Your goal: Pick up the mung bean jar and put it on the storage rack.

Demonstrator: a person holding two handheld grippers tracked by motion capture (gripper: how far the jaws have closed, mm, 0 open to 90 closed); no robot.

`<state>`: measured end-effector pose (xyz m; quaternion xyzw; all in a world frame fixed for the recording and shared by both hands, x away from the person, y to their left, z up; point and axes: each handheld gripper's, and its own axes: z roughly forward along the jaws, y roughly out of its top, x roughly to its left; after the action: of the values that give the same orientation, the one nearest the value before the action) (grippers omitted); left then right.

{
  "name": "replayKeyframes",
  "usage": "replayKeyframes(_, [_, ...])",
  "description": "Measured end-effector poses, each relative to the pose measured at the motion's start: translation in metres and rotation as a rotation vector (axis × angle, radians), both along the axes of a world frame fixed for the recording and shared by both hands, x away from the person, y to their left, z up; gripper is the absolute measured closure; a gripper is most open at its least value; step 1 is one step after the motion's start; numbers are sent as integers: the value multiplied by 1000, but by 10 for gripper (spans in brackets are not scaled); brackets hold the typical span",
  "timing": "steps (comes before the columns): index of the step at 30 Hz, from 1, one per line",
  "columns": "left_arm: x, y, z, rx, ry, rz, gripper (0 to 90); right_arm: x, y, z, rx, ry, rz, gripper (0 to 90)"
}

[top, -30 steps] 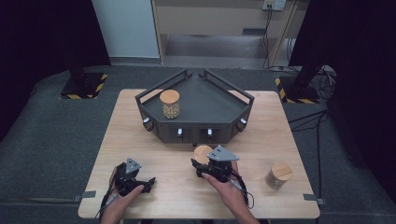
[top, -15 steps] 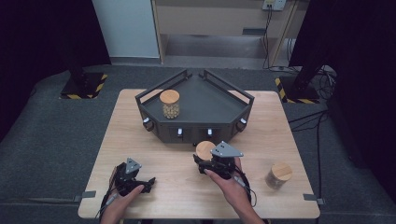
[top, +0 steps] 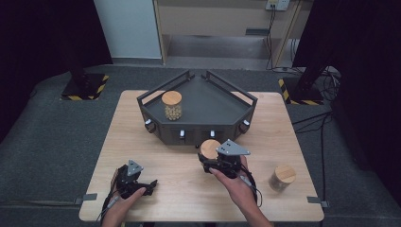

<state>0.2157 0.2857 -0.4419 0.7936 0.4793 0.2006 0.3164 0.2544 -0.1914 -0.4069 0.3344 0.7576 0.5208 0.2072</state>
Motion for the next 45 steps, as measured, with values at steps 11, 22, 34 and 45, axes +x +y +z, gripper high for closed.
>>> replayKeyframes(11, [0, 0, 0, 0, 0, 1, 0, 0, -5, 11, -1, 3, -20, 253])
replayKeyframes(22, [0, 0, 0, -1, -1, 2, 0, 7, -3, 20, -6, 1, -8, 253])
replayKeyframes(34, [0, 0, 0, -1, -1, 3, 0, 20, -3, 36, 0, 3, 4, 253])
replayKeyframes(45, [0, 0, 0, 0, 0, 2, 0, 33, 5, 51, 9, 2, 7, 254])
